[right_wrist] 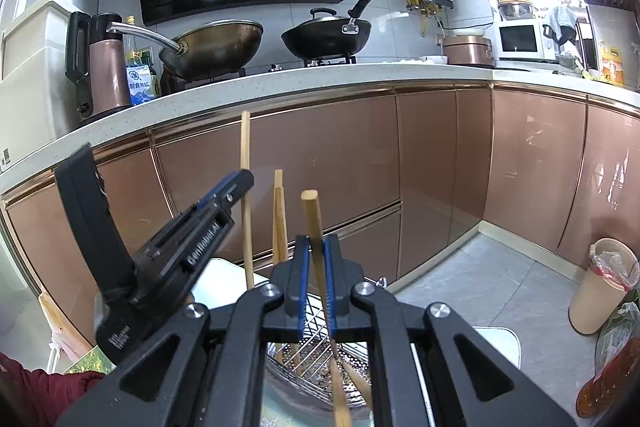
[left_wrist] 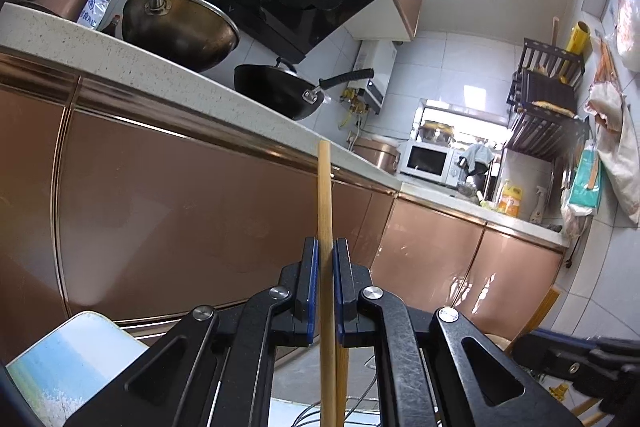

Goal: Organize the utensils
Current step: 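Lower both chopsticks into the basket and open the left and right tools, then move both open tools back down toward the pink spoon and chopsticks, then close the left tool on a chopstick while the right tool grasps another, then lift both held chopsticks upright and carry them toward the wire basket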

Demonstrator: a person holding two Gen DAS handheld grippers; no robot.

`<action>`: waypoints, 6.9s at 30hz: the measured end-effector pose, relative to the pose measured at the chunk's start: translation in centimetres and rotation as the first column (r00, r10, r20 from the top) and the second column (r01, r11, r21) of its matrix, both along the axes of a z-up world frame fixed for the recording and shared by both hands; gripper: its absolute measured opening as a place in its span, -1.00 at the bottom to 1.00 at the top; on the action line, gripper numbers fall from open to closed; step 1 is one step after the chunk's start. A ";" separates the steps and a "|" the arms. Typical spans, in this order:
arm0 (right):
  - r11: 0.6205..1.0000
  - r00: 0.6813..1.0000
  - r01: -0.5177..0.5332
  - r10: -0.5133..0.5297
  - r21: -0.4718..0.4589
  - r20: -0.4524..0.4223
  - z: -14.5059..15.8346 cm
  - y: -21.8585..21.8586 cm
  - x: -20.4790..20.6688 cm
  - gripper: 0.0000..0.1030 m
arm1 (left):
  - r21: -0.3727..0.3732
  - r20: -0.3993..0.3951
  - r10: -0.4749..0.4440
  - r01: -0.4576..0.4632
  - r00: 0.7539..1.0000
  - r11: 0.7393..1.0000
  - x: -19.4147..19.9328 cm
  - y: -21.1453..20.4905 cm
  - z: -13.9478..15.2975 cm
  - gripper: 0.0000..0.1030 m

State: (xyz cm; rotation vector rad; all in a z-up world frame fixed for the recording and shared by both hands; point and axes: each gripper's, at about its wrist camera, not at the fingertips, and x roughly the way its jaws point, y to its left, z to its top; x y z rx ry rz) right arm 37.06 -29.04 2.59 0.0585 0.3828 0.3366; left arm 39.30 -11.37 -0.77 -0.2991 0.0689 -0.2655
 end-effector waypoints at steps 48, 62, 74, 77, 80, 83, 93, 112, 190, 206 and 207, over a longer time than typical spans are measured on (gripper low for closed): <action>0.998 0.998 0.057 -0.057 0.016 -0.005 5.5 0.2 -11.1 -0.82 | 0.126 -0.279 0.009 0.027 0.960 0.992 -6.4 5.6 6.7 -0.06; 1.000 0.992 0.010 -0.012 -0.019 -0.126 4.8 4.5 -18.1 -0.82 | 0.295 -0.520 0.057 0.116 0.852 0.948 -14.9 13.3 5.8 -0.06; 0.998 0.974 -0.029 0.014 -0.061 -0.227 3.0 9.0 -20.5 -0.82 | 0.278 -0.668 0.059 0.175 0.742 0.945 -18.6 17.3 2.1 -0.06; 0.997 0.972 -0.028 0.011 -0.069 -0.233 2.7 9.6 -20.9 -0.82 | 0.274 -0.678 0.063 0.172 0.732 0.946 -19.2 18.0 1.6 -0.06; 0.997 0.970 -0.024 0.006 -0.071 -0.241 2.5 9.9 -21.0 -0.82 | 0.269 -0.686 0.063 0.172 0.725 0.948 -19.3 18.5 1.3 -0.06; 0.997 0.967 -0.020 0.002 -0.069 -0.256 1.9 10.1 -20.9 -0.82 | 0.269 -0.694 0.062 0.179 0.717 0.947 -19.5 18.9 0.6 -0.06; 0.998 0.946 -0.009 -0.011 -0.061 -0.324 -1.1 10.1 -19.3 -0.82 | 0.243 -0.782 0.057 0.219 0.621 0.945 -19.8 19.8 -4.9 -0.06; 0.999 0.905 -0.011 -0.004 -0.033 -0.424 -5.2 9.4 -15.9 -0.82 | 0.219 -0.844 0.050 0.258 0.534 0.941 -17.2 19.3 -8.8 -0.06; 0.811 0.596 -0.534 0.158 -0.241 -0.787 -18.0 24.5 -3.5 -0.84 | 0.178 -0.935 0.041 0.364 0.353 0.914 -8.0 15.8 -14.6 -0.86; 0.798 0.548 -0.558 0.150 -0.226 -0.823 -19.8 24.8 -2.2 -0.83 | 0.149 -0.936 0.016 0.354 0.351 0.923 -8.3 15.7 -14.4 -0.86; 0.800 0.543 -0.557 0.147 -0.223 -0.827 -19.9 24.9 -2.0 -0.83 | 0.135 -0.939 0.007 0.351 0.345 0.927 -8.2 15.8 -14.4 -0.86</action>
